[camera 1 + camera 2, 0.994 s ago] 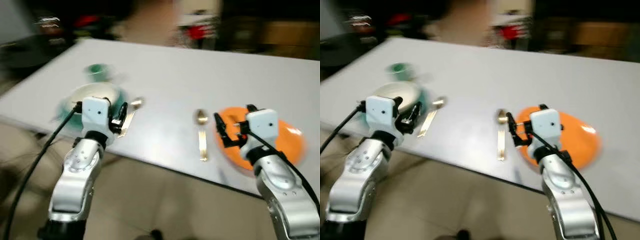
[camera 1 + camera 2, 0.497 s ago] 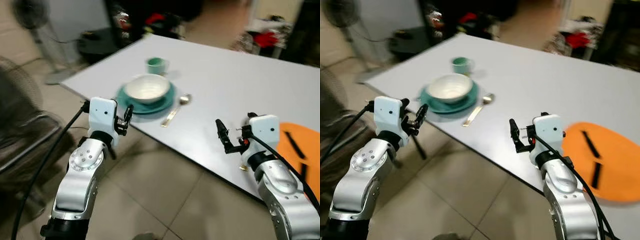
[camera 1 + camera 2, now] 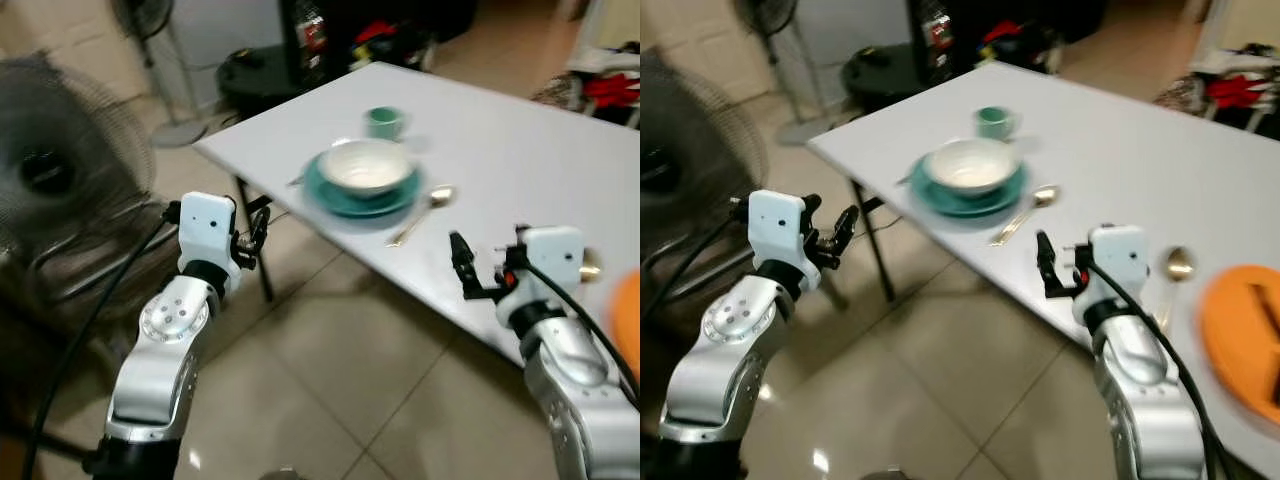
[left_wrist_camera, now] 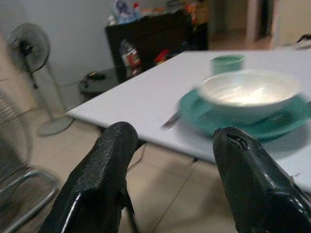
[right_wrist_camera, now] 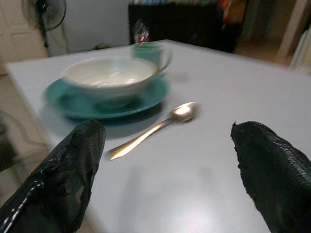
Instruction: Setting the table
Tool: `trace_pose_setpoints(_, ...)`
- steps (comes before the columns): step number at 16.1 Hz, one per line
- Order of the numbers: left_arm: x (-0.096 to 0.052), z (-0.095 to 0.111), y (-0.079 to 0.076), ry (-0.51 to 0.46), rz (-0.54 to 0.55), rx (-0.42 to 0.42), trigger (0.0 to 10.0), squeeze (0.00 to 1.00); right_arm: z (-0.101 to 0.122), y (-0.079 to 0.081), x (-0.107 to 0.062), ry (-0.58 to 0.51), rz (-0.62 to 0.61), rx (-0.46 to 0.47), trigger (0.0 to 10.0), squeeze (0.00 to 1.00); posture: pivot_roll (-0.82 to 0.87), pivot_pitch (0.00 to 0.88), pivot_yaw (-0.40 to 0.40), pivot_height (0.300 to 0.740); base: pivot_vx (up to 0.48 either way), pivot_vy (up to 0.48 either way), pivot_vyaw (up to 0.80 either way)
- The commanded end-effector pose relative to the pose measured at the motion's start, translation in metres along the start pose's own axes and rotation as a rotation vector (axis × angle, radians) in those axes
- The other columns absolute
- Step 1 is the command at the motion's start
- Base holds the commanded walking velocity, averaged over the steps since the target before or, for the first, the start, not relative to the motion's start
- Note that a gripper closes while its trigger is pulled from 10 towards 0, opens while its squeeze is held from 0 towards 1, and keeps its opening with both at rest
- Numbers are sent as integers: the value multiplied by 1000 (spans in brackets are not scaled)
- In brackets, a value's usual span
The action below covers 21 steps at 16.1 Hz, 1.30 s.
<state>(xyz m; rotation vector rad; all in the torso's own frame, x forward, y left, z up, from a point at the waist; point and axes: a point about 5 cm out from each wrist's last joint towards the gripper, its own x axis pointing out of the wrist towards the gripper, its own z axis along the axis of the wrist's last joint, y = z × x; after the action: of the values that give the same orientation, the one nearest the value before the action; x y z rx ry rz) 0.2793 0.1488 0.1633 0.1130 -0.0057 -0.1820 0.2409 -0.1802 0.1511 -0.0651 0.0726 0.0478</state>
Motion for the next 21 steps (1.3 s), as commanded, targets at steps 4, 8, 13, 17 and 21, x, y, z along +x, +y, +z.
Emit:
trace_pose_setpoints(4, -1, -1, 2, 21, -3, 3, 10000, 0, 5, 9, 2, -18, 61, -13, 10000, 863, 28, 0, 96, 740, 0, 342, 0)
trace_pose_setpoints(8, 1, 1, 3, 19, 0, 1, 10000, 0, 7, 10, 2, -24, 65, -16, 10000, 875, 31, 0, 95, 740, 0, 339, 272)
trace_pose_setpoints(13, 0, 1, 4, 21, 7, 0, 10000, 0, 7, 10, 5, -24, 70, -17, 10000, 875, 42, 0, 84, 740, 0, 341, 570)
trace_pose_setpoints(17, 0, 1, 4, 20, 11, 3, 10000, 0, 8, 12, 8, -29, 84, -22, 10000, 871, 44, 0, 81, 740, 0, 340, 572)
trace_pose_setpoints(21, -1, 1, 4, 20, 7, 6, 10000, 0, 7, 12, 8, -31, 91, -24, 10000, 871, 47, 0, 80, 740, 0, 341, 567)
